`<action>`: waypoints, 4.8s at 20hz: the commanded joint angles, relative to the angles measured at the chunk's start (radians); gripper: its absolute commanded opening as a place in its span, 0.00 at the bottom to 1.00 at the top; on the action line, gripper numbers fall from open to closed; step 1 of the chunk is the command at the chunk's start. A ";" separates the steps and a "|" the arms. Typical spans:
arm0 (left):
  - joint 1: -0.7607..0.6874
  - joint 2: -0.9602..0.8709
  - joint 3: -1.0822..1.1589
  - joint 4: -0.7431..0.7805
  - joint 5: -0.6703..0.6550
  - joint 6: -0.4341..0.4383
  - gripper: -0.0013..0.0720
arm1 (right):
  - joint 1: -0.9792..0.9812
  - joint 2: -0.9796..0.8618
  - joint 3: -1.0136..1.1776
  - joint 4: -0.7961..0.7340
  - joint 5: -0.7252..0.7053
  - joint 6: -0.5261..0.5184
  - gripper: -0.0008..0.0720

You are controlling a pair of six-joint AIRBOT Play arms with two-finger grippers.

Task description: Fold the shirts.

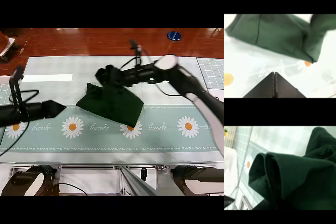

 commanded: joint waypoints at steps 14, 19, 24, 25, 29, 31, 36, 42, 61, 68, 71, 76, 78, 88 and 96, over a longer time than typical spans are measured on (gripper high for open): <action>0.003 -0.061 -0.157 -0.009 0.097 -0.011 0.05 | -0.305 0.120 0.168 -0.396 0.486 0.032 0.58; 0.003 -0.062 -0.157 -0.009 0.099 -0.011 0.05 | -0.397 0.609 -0.361 -0.916 0.119 0.364 0.58; 0.003 -0.070 -0.157 -0.010 0.112 -0.011 0.05 | -0.335 0.746 -0.885 -0.687 -0.304 0.623 0.58; 0.003 -0.072 -0.157 -0.010 0.116 -0.011 0.05 | -0.319 0.700 -0.902 -0.605 -0.302 0.575 0.58; 0.002 -0.087 -0.157 -0.010 0.122 -0.011 0.05 | -0.280 0.452 -0.900 -0.231 -0.314 0.286 0.58; 0.003 -0.091 -0.157 -0.010 0.122 -0.011 0.05 | -0.280 0.330 -0.866 -0.058 -0.287 0.130 0.58; 0.003 -0.091 -0.157 -0.010 0.122 -0.011 0.05 | -0.191 0.089 -0.669 0.056 -0.163 0.003 0.55; 0.003 -0.091 -0.157 -0.010 0.122 -0.011 0.05 | -0.145 0.018 -0.365 0.039 0.026 -0.107 0.03; 0.003 -0.090 -0.157 -0.010 0.122 -0.011 0.05 | -0.573 0.282 0.208 -0.373 0.416 0.146 0.03; 0.003 -0.090 -0.157 -0.009 0.123 -0.010 0.05 | -0.986 0.420 0.208 -0.366 0.577 0.241 0.03; 0.003 -0.090 -0.157 -0.010 0.122 -0.011 0.05 | -1.127 0.469 0.208 -0.390 0.662 0.301 0.03; 0.002 -0.090 -0.157 -0.010 0.122 -0.011 0.05 | -1.333 0.611 0.095 -0.682 0.831 0.393 0.03; 0.003 -0.090 -0.157 -0.010 0.122 -0.011 0.05 | -1.423 0.688 -0.008 -0.773 0.864 0.391 0.03; 0.003 -0.090 -0.157 -0.018 0.140 0.013 0.05 | -1.507 0.893 -0.363 -1.153 0.831 0.421 0.57; -0.031 -0.235 0.278 -0.220 0.200 0.235 0.05 | -1.004 0.678 -0.128 -0.327 0.269 0.235 0.03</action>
